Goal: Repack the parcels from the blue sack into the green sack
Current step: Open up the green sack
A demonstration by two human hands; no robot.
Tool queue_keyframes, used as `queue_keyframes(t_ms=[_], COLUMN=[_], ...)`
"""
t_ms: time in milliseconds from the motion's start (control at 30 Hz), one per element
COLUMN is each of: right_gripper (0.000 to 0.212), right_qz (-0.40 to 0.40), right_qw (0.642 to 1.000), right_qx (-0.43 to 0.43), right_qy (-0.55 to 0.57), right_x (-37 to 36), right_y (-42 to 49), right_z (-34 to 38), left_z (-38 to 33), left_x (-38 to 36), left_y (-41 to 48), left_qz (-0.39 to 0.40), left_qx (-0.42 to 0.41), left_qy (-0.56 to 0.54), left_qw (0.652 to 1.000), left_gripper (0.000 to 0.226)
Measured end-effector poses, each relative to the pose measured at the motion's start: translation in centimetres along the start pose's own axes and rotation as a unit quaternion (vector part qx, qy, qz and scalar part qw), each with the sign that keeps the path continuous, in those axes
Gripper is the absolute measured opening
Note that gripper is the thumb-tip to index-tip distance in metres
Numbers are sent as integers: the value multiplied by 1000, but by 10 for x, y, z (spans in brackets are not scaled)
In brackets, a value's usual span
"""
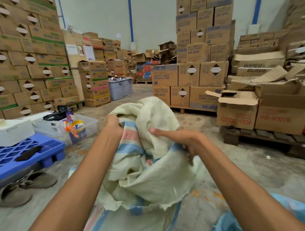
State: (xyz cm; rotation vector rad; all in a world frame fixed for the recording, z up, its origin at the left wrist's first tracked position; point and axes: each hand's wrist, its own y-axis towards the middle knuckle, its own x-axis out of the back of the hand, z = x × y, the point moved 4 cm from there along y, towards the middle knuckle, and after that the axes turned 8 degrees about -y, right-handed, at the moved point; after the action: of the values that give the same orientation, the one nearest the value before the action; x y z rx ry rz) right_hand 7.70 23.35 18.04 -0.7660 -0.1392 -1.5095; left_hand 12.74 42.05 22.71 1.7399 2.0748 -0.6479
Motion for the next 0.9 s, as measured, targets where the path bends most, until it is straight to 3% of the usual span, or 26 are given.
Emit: queue_keyframes(t_ms=[33, 100, 133, 200, 333, 467, 533, 567, 600, 633, 700, 767, 833, 900], right_gripper=[141, 87, 59, 32, 26, 39, 38, 37, 37, 38, 39, 38, 40, 39], right_qz=[14, -4, -41, -85, 13, 30, 24, 15, 15, 18, 22, 17, 11, 7], right_qw=[997, 977, 970, 959, 922, 897, 873, 870, 866, 863, 861, 865, 869, 873], right_qx=[16, 69, 74, 55, -6, -20, -10, -7, -3, 1, 10, 14, 18, 17], right_qy=[76, 202, 230, 266, 387, 441, 487, 493, 499, 504, 509, 501, 494, 488], right_x=[-7, -15, -15, -7, 33, 47, 38, 32, 28, 26, 27, 29, 34, 37], right_y=[6, 21, 28, 31, 20, 6, 9, 14, 18, 22, 28, 30, 31, 28], right_z=[-4, -14, -20, -36, -71, -88, -77, -72, -66, -61, -51, -45, -45, -47], left_z=[-2, 1, 3, 5, 1, 19, 31, 33, 33, 29, 19, 1, -25, -41], left_x=[-5, -6, -4, 17, 95, 160, 153, 146, 135, 121, 94, 64, 34, 8], left_y=[-5, -1, 4, 20, 53, 64, 70, 77, 84, 83, 78, 61, 39, 20], left_qz=[20, 53, 45, 51, 59, 14, 31, 36, 41, 50, 58, 86, 124, 177], left_qx=[-13, 13, 24, 90, 148, 204, 179, 126, 50, -16, -81, -76, -55, -92], left_qy=[-1, -22, -1, 35, 177, 214, 280, 348, 430, 521, 675, 762, 813, 839], left_qw=[1000, 998, 999, 994, 971, 955, 943, 928, 901, 852, 731, 638, 567, 507], left_gripper=[39, 41, 41, 37, 22, 19, 19, 25, 35, 51, 82, 95, 97, 119])
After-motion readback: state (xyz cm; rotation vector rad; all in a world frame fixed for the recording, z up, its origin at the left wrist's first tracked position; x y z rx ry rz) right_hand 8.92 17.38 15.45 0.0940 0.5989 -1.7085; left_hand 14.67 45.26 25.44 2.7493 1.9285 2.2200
